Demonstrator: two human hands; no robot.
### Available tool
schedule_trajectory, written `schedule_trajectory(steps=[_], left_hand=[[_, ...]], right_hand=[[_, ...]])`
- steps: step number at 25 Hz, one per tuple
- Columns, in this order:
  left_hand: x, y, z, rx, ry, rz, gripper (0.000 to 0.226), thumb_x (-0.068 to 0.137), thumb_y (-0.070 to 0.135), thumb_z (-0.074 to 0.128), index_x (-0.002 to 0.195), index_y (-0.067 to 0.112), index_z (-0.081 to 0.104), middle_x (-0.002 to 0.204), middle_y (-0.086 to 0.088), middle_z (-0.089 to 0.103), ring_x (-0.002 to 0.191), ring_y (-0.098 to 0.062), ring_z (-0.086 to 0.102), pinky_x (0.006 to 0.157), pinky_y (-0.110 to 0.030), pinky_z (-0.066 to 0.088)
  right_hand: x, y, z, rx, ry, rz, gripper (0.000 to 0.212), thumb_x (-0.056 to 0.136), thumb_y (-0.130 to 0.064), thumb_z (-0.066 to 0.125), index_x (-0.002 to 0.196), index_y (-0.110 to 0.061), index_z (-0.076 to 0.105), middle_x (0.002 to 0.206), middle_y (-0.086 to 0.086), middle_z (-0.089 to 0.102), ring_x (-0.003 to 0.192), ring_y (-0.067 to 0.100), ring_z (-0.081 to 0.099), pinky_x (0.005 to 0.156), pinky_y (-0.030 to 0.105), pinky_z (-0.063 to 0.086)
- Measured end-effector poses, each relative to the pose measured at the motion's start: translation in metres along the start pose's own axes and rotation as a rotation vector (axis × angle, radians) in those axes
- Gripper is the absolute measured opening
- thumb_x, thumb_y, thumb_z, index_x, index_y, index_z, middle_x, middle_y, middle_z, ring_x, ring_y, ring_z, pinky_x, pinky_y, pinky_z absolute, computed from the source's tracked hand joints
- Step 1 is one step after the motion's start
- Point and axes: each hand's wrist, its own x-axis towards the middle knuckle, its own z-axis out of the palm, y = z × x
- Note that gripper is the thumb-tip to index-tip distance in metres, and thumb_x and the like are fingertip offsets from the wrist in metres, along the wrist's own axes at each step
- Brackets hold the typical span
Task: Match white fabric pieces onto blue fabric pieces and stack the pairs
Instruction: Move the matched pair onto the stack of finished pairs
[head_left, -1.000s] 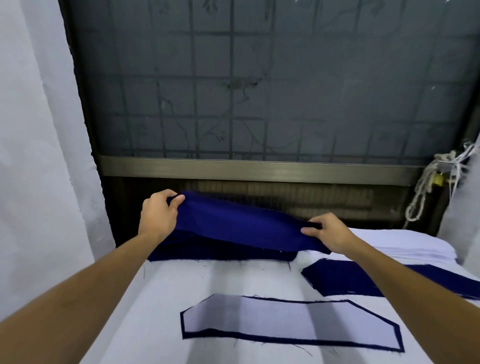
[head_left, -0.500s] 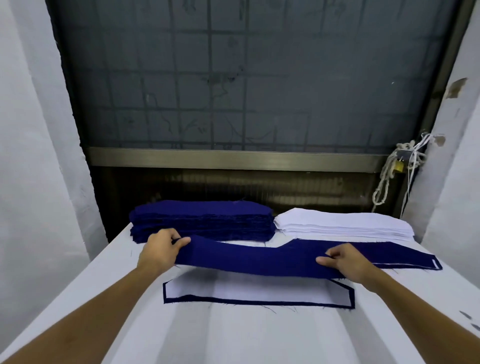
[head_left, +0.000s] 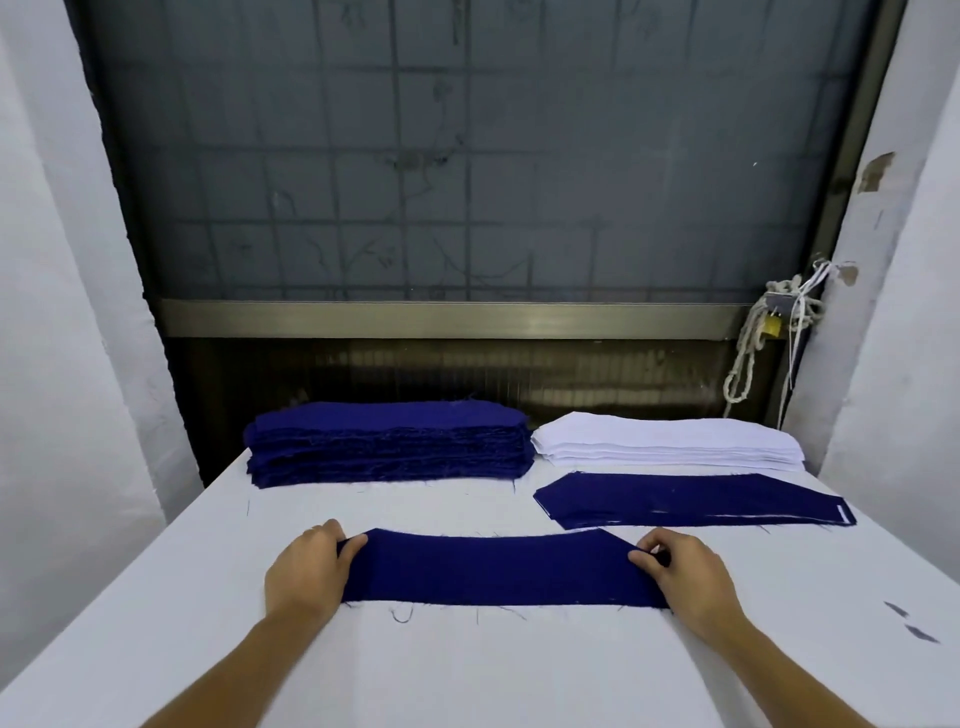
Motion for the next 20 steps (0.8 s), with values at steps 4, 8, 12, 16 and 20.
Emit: schedule_trajectory(steps=[4,8,12,16,20], left_hand=[[-0.004,-0.003,0.003,-0.110,0.082,0.014,0.035,0.102,0.046,0.049,0.080,0.019,0.054,0.080,0.006,0.055,0.074,-0.014,0.054,0.058,-0.031,0.044],[-0.006,0.001,0.003,-0.046,0.108,0.016,0.031,0.101,0.038,0.053,0.081,0.015,0.058,0.085,0.003,0.052,0.087,-0.019,0.050,0.064,-0.035,0.047],[-0.009,0.005,0.003,0.156,0.132,0.044,0.012,0.094,0.022,0.056,0.088,0.013,0.060,0.087,-0.002,0.058,0.083,-0.025,0.052,0.069,-0.037,0.044],[-0.012,0.008,0.003,0.201,0.119,0.032,0.023,0.096,0.036,0.052,0.087,0.016,0.058,0.080,0.001,0.062,0.077,-0.023,0.054,0.071,-0.036,0.043],[-0.007,0.004,0.008,0.231,0.110,0.069,0.039,0.098,0.051,0.047,0.082,0.017,0.060,0.074,0.005,0.053,0.076,-0.020,0.049,0.072,-0.034,0.041]], right_hand=[[-0.003,0.003,0.003,-0.047,0.051,-0.047,0.010,0.097,-0.033,0.064,0.087,-0.031,0.064,0.077,-0.010,0.067,0.078,0.011,0.061,0.071,0.032,0.052],[-0.002,0.005,0.005,-0.089,0.083,-0.053,0.012,0.099,-0.031,0.059,0.087,-0.031,0.063,0.078,-0.011,0.065,0.074,0.009,0.060,0.068,0.031,0.053],[-0.002,0.005,0.006,-0.095,0.128,-0.074,0.014,0.099,-0.034,0.057,0.086,-0.030,0.060,0.083,-0.013,0.061,0.082,0.011,0.060,0.069,0.032,0.051],[-0.004,0.005,0.014,-0.312,0.122,-0.088,0.030,0.095,-0.061,0.049,0.107,-0.034,0.055,0.110,-0.013,0.050,0.110,0.013,0.049,0.088,0.031,0.043],[-0.002,0.004,0.017,-0.425,0.101,-0.042,0.043,0.092,-0.069,0.043,0.112,-0.033,0.054,0.109,-0.013,0.059,0.106,0.015,0.050,0.091,0.032,0.041]])
